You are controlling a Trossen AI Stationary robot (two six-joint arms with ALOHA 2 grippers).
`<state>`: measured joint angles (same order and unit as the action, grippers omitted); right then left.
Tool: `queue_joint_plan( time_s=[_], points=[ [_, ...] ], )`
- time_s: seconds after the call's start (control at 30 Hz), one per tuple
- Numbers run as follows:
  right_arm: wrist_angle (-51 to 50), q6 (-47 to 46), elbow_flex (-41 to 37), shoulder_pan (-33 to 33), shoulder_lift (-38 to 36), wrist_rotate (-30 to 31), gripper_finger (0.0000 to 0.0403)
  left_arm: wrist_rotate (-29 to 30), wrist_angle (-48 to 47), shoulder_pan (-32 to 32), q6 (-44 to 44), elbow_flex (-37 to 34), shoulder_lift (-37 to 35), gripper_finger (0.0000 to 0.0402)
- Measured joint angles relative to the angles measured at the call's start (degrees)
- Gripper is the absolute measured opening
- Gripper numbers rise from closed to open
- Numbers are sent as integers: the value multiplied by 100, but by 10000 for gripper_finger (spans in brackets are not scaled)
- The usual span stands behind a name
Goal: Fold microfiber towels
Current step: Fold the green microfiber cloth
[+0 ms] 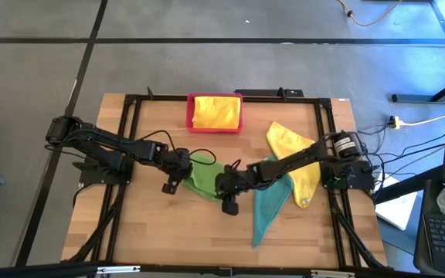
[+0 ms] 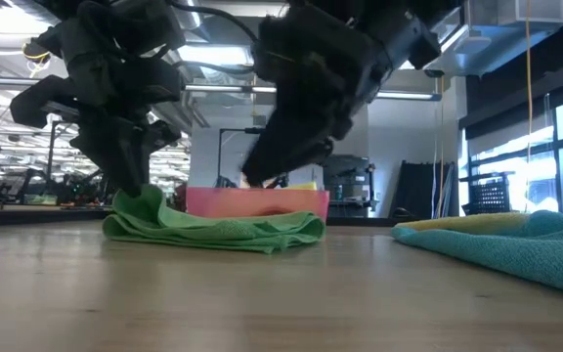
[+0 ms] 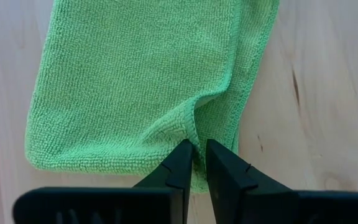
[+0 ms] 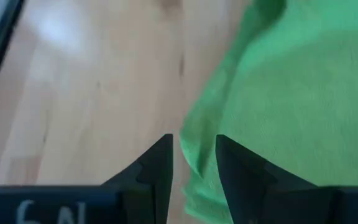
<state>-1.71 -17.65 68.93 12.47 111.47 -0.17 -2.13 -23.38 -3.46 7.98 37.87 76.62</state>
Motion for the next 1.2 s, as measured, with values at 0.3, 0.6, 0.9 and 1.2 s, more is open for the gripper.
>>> queue_joint_plan(
  time_s=[0.3,0.6,0.9,1.2],
  points=[
    [138,433,391,87,598,42,124,-4,-15,0,1,0,-2,40],
    [134,370,395,92,716,108,124,-11,-51,0,-3,1,-2,40],
    [-59,430,393,98,834,61,124,-10,-42,0,-127,0,-2,36],
    [-526,81,395,96,785,295,55,-9,-58,2,-172,2,-175,3]
  ],
)
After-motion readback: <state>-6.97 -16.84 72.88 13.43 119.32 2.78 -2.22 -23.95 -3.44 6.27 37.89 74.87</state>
